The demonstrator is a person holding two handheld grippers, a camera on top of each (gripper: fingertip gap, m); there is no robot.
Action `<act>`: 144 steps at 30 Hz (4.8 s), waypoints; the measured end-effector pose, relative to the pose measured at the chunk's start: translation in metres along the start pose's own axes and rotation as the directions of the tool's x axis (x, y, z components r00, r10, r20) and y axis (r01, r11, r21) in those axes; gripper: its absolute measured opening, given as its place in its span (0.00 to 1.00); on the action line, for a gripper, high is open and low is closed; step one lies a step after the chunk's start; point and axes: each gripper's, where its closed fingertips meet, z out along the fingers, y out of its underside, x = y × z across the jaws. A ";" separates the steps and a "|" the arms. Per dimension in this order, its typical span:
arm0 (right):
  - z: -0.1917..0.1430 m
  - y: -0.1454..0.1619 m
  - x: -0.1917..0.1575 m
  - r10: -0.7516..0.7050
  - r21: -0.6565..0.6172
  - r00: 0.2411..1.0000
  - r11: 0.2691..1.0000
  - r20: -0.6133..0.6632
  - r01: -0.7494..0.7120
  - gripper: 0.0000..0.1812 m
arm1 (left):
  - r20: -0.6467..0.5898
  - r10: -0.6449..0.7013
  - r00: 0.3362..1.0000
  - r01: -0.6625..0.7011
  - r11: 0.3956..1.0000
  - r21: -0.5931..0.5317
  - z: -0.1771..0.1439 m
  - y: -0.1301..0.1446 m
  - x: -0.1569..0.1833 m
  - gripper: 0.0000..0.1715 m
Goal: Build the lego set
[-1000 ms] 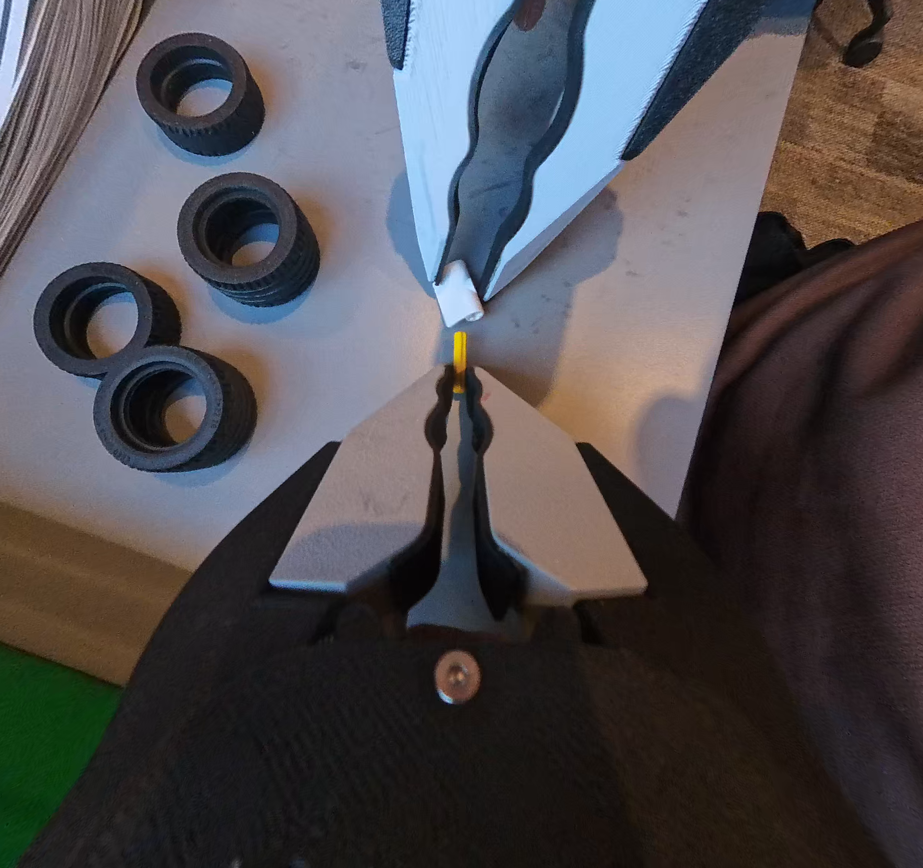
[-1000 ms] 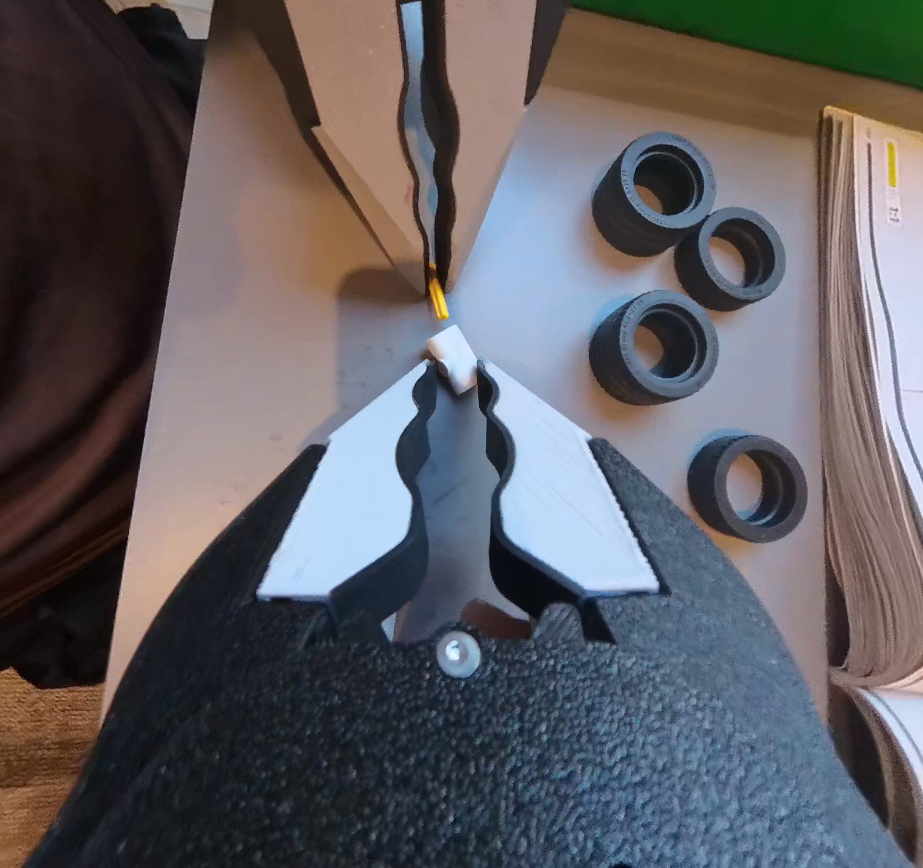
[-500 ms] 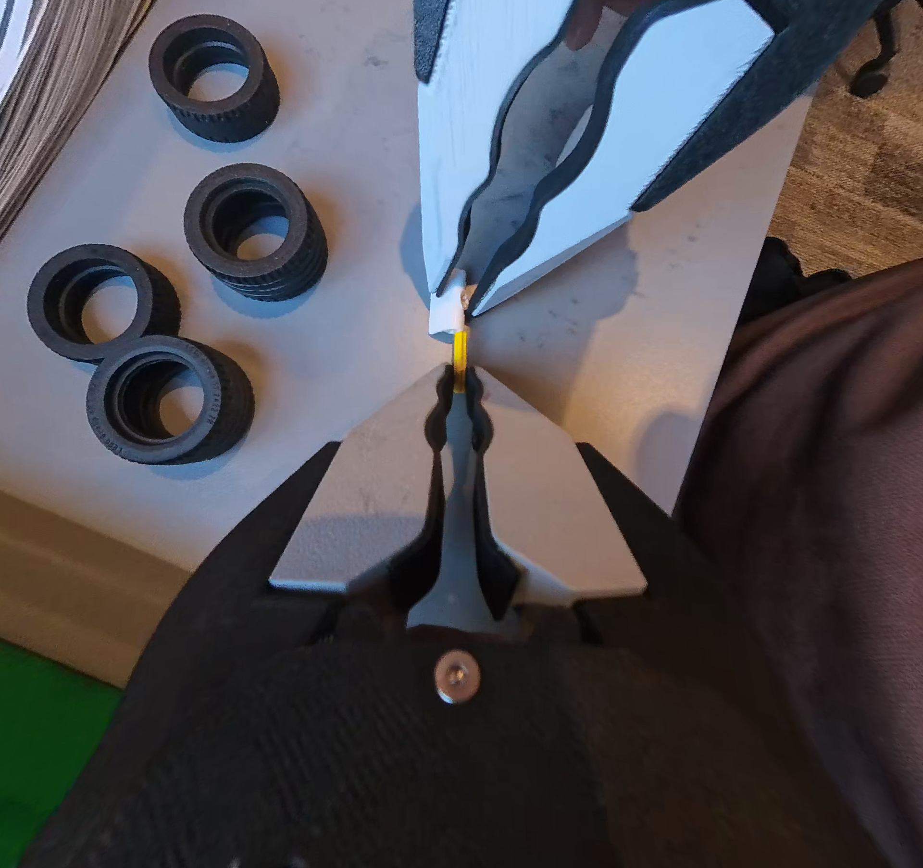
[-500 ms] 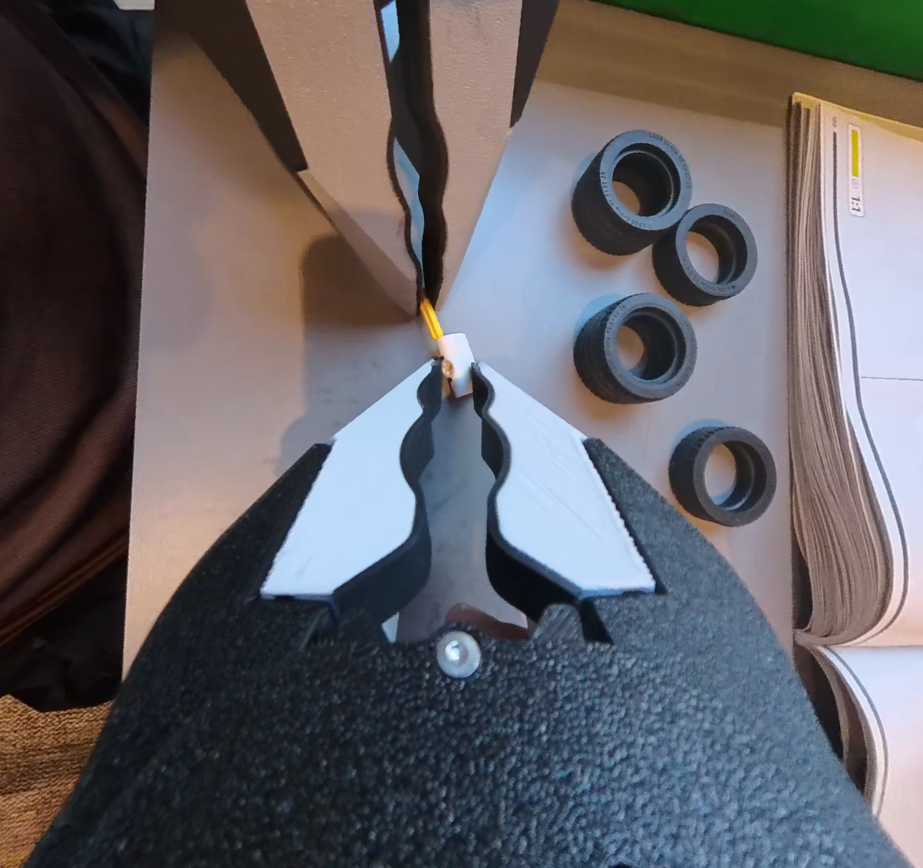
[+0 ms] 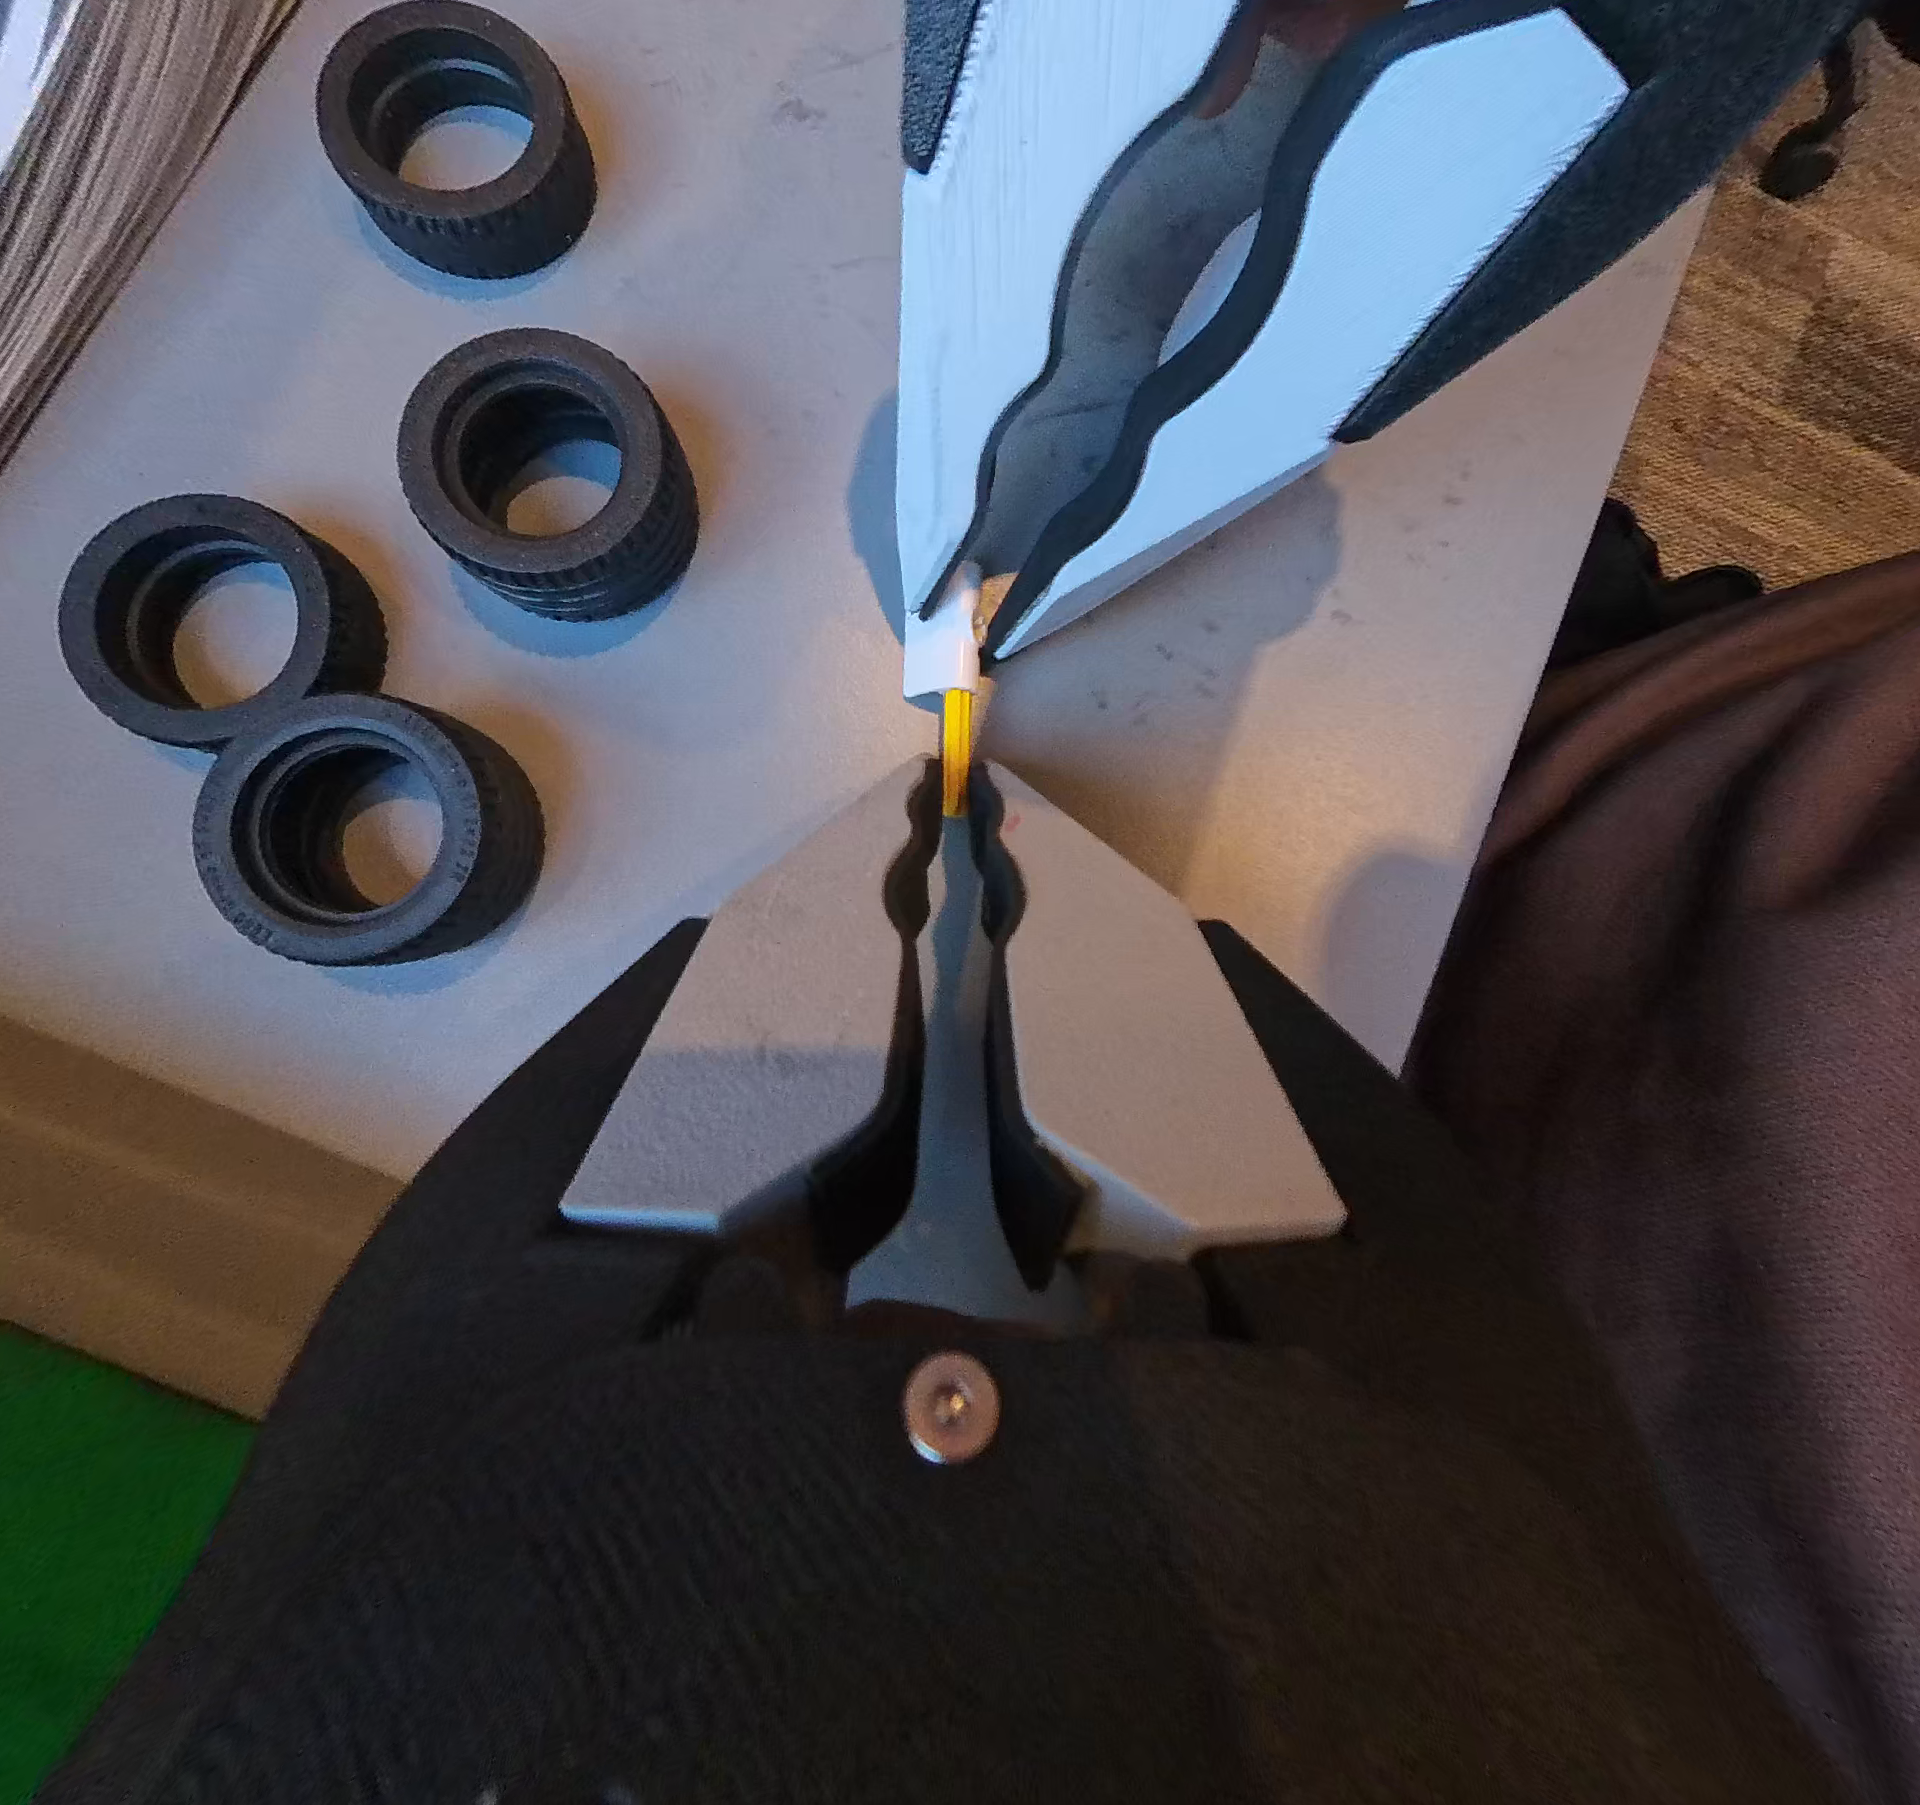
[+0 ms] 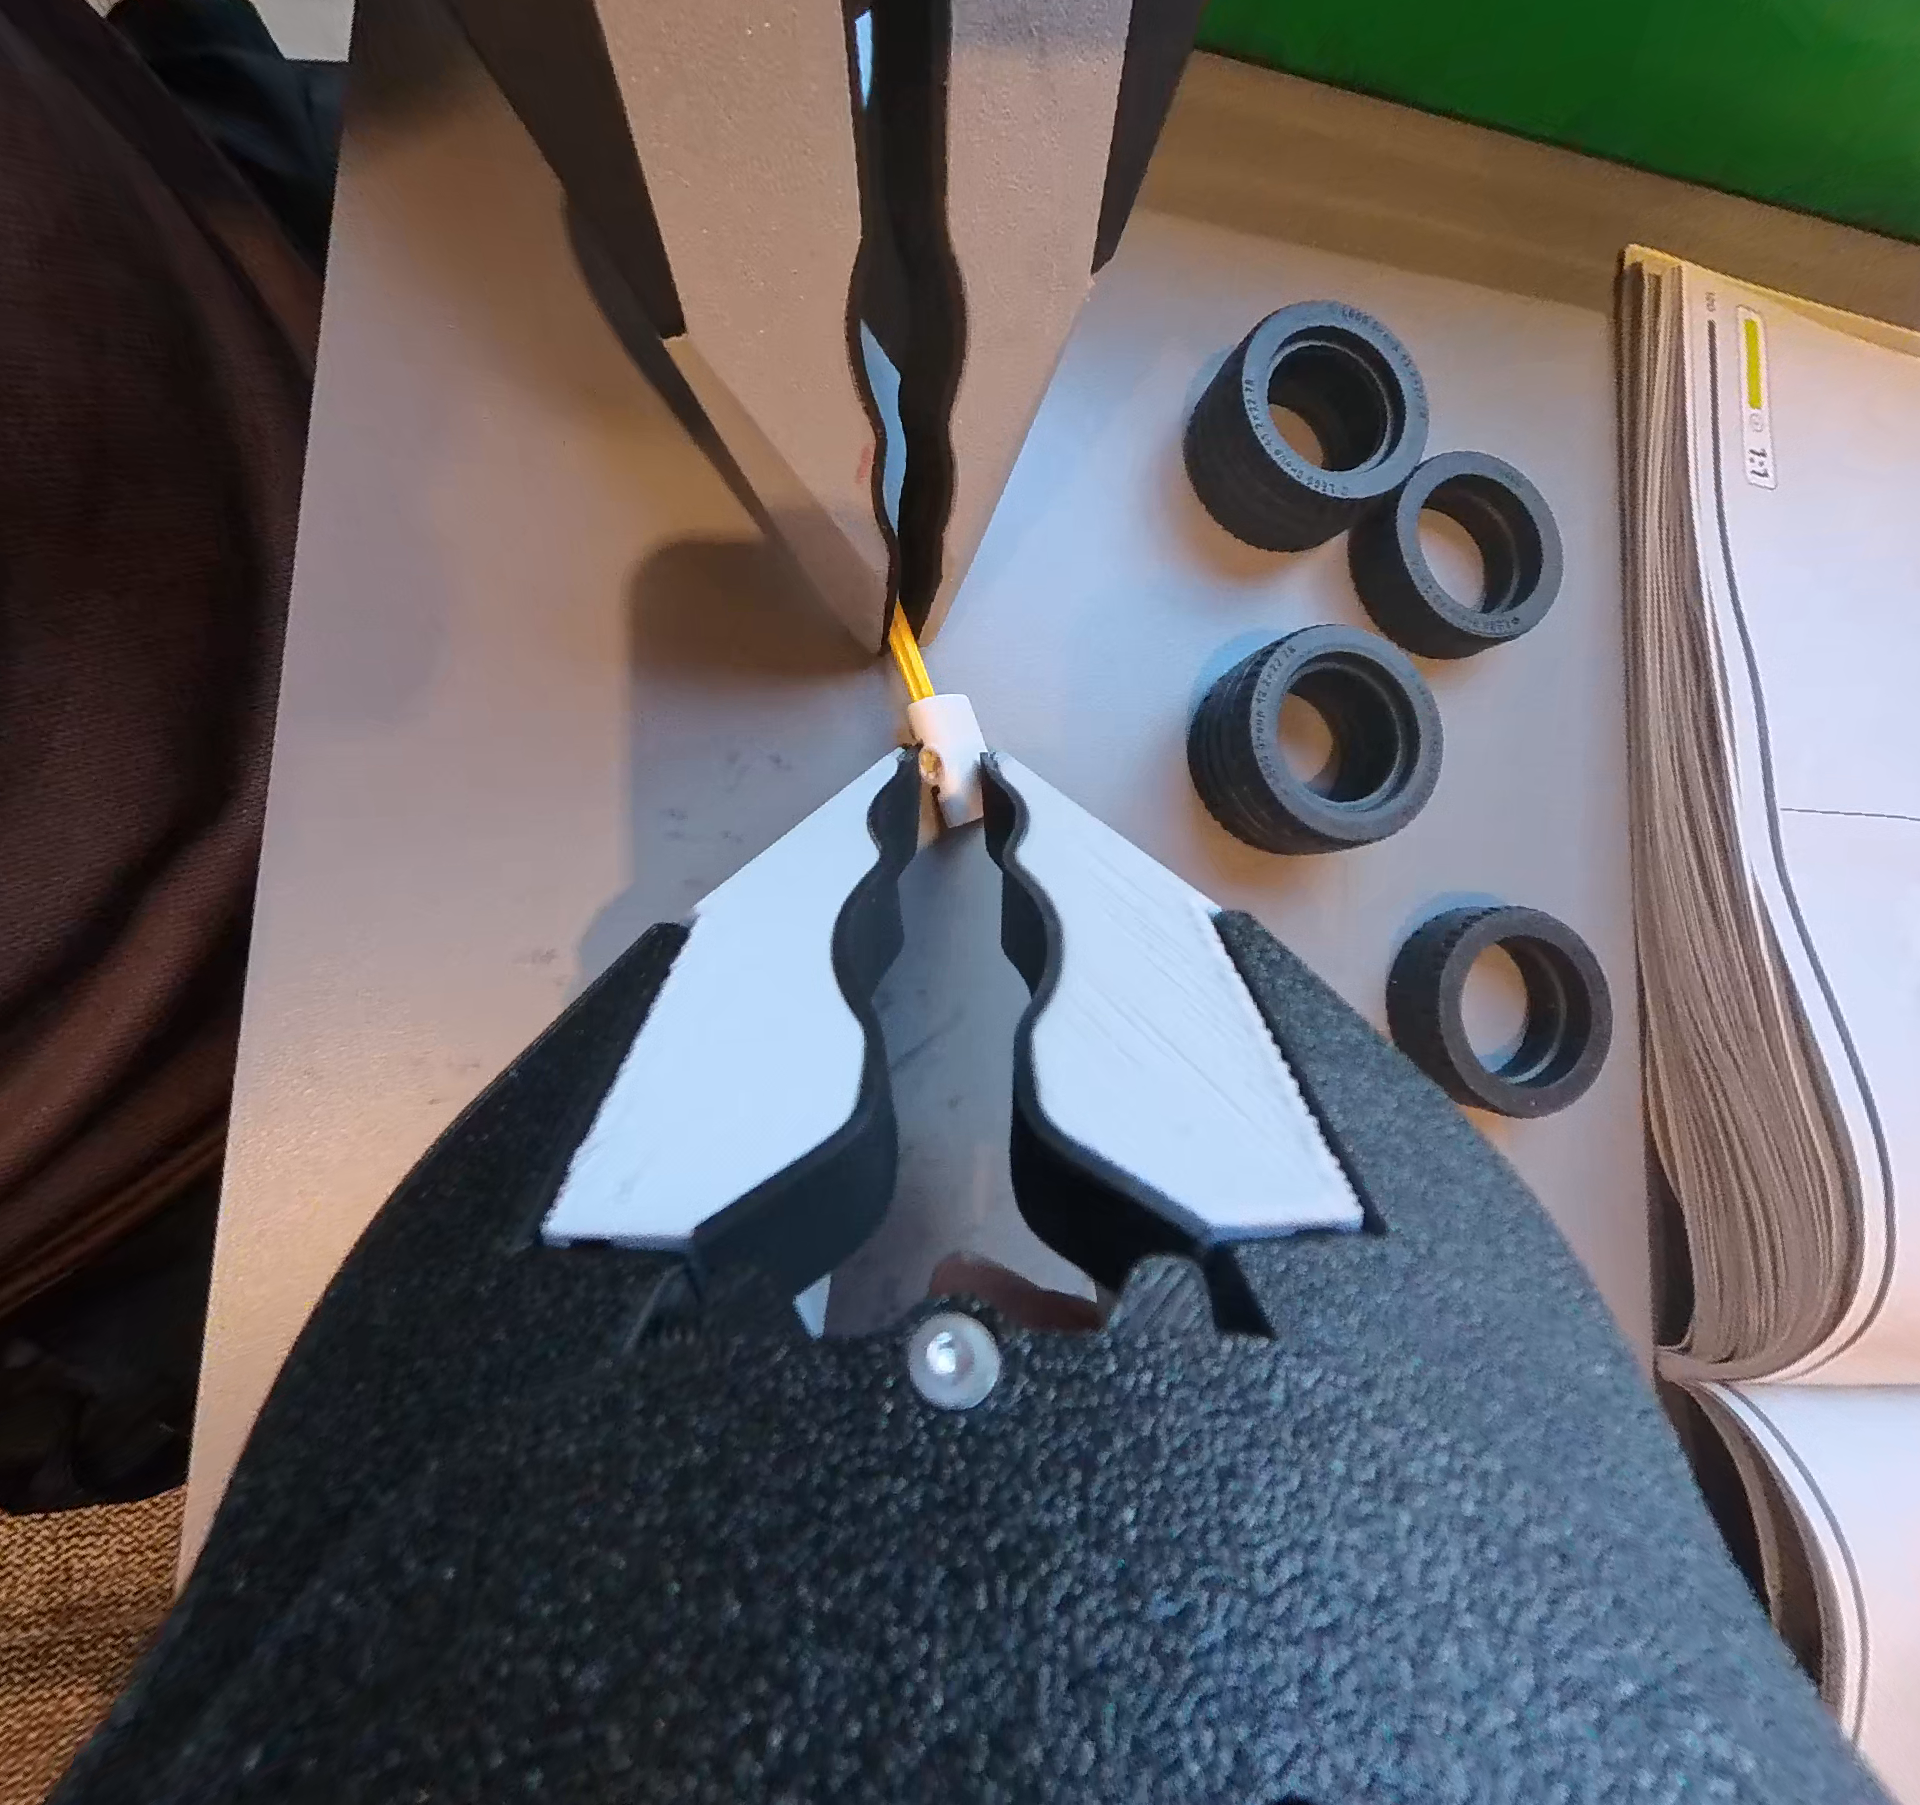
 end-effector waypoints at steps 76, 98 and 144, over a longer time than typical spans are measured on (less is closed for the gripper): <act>-0.004 0.013 0.008 0.238 0.073 0.968 0.967 0.075 -0.243 0.03 | 0.076 0.101 0.992 -0.109 0.989 0.097 0.008 -0.012 -0.006 0.01; -0.003 0.012 0.007 0.121 0.077 0.992 0.990 -0.022 -0.119 0.02 | 0.019 0.079 0.997 -0.081 0.993 0.091 0.008 -0.012 -0.004 0.02; -0.045 0.010 0.065 0.354 0.356 0.912 0.896 -0.209 -0.266 0.16 | 0.383 0.029 0.923 -0.206 0.879 0.430 -0.043 -0.039 -0.039 0.19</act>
